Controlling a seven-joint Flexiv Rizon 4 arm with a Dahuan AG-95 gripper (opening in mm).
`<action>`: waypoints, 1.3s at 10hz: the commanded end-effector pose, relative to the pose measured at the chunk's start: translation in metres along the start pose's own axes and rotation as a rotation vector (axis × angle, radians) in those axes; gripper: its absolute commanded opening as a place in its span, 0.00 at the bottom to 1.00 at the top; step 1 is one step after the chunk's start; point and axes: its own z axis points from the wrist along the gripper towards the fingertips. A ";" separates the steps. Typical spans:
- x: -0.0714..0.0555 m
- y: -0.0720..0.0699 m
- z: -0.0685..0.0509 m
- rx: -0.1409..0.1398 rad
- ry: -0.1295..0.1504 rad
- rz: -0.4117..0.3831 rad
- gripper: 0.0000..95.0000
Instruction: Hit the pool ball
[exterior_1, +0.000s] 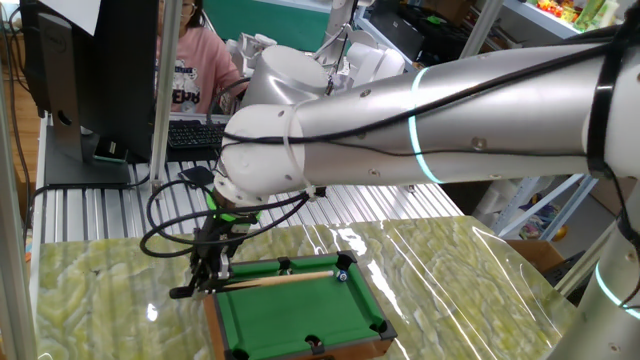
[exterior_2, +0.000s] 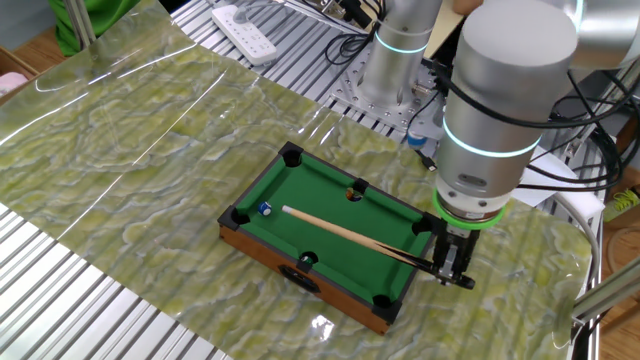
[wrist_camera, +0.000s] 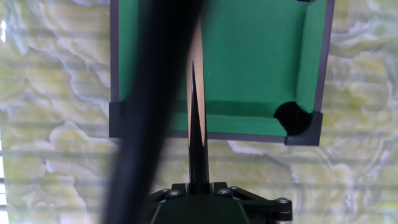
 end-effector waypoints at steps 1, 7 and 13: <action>0.000 -0.006 -0.007 0.023 0.001 -0.016 0.00; -0.005 -0.014 -0.017 0.065 0.051 -0.094 0.00; -0.011 -0.015 -0.013 0.069 0.060 -0.086 0.00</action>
